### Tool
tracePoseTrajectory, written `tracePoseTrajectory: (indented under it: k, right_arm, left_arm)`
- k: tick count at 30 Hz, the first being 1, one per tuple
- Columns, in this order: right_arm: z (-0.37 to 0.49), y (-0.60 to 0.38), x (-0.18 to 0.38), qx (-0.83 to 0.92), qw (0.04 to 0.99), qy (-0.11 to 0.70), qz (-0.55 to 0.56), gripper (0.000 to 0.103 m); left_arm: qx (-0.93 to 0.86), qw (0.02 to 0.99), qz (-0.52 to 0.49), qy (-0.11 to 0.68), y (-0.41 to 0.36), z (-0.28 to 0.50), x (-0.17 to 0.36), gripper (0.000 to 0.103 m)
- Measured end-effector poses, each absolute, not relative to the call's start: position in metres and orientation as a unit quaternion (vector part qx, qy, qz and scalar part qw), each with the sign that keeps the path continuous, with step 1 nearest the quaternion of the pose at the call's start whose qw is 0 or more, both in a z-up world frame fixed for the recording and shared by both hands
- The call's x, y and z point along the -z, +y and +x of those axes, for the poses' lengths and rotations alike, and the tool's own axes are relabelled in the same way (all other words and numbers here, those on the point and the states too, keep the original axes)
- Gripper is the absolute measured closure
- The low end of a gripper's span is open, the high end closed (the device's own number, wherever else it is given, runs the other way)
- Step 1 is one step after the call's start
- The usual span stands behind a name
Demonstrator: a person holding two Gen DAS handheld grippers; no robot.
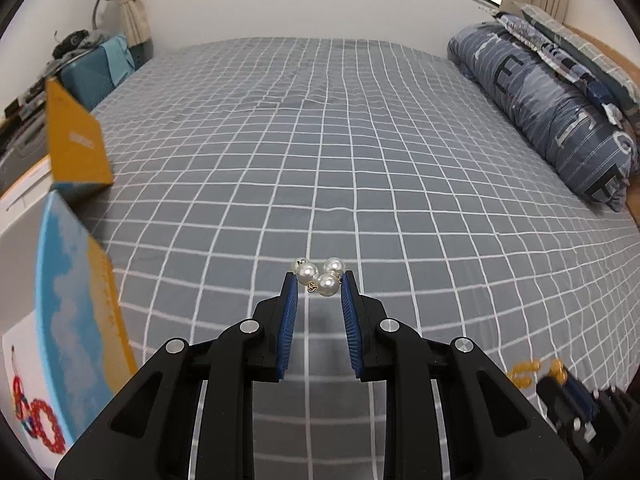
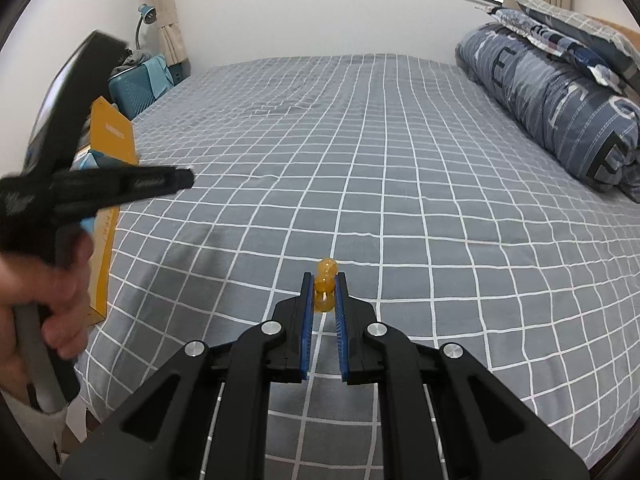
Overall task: Organize jewelry
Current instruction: 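Lift both held items and carry them toward the white box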
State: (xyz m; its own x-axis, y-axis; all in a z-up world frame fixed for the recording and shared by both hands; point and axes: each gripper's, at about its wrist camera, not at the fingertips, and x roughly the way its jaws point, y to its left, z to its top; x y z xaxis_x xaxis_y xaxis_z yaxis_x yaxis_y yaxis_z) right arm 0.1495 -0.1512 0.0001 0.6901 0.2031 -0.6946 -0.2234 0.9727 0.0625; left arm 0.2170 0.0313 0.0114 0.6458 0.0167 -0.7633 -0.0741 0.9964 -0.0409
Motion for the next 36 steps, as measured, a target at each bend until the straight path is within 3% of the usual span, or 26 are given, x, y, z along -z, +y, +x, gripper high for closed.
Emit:
tracePoseTrajectory:
  k: [21,36]
  right_arm:
    - [0.127,-0.143,-0.025,-0.116,0.929,0.351,-0.018,0.094]
    - [0.141,-0.101,-0.061,-0.145,0.934,0.326,-0.031,0.094]
  left_arm:
    - [-0.037,0.929,-0.045,0.364,0.047,0.121,-0.035,0.081]
    - [-0.072,0.941,-0.061,0.325,0.104,0.088,-0.091,0.081]
